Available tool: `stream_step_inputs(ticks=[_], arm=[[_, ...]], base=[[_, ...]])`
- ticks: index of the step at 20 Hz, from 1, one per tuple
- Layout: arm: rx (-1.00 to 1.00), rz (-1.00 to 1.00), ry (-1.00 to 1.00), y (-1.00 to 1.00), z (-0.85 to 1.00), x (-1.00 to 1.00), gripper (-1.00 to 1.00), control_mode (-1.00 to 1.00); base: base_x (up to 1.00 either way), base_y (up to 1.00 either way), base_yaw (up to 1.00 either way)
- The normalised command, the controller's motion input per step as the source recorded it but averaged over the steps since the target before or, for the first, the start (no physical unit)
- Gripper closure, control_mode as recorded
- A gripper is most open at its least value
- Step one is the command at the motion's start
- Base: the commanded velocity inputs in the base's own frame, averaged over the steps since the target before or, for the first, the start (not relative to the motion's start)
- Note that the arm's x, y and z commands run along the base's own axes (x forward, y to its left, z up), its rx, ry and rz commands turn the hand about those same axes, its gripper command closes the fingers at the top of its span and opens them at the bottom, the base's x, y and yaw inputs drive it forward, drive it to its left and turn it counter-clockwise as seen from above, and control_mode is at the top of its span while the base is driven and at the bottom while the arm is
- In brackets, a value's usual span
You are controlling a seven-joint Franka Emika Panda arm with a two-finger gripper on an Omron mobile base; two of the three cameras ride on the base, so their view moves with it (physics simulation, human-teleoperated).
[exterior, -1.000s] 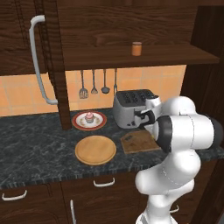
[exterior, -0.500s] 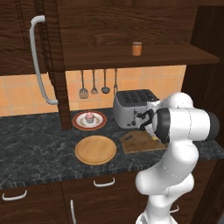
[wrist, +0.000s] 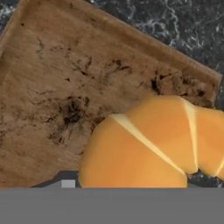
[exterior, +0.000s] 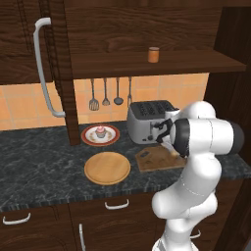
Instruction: From the different types of pastries on the counter, select a croissant and place it on the cutting board. Then retrieve a jar of jam from the cabinet and place it alongside the croissant on the cutting board.
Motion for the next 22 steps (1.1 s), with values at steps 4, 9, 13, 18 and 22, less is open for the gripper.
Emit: stream_step_inputs(ticks=[4, 9, 13, 18, 22], arm=[[0.01, 0.0, 0.03, -0.13, -0.03, -0.12, -1.0, -1.0], [-0.02, 0.02, -0.31, 0.04, -0.04, -0.15, -1.0, -1.0], [-0.04, 0.1, -0.43, 0.29, -0.08, -0.23, -1.0, -1.0], [0.0, 0.04, 0.02, 0.03, 0.02, -0.21, -1.0, -1.0], [0.0, 0.13, 0.16, -0.2, 0.65, -0.02, -1.0, -1.0]], base=[[0.0, 0.0, 0.0], [0.0, 0.0, 0.0], [0.0, 0.0, 0.0], [0.0, 0.0, 0.0], [0.0, 0.0, 0.0]])
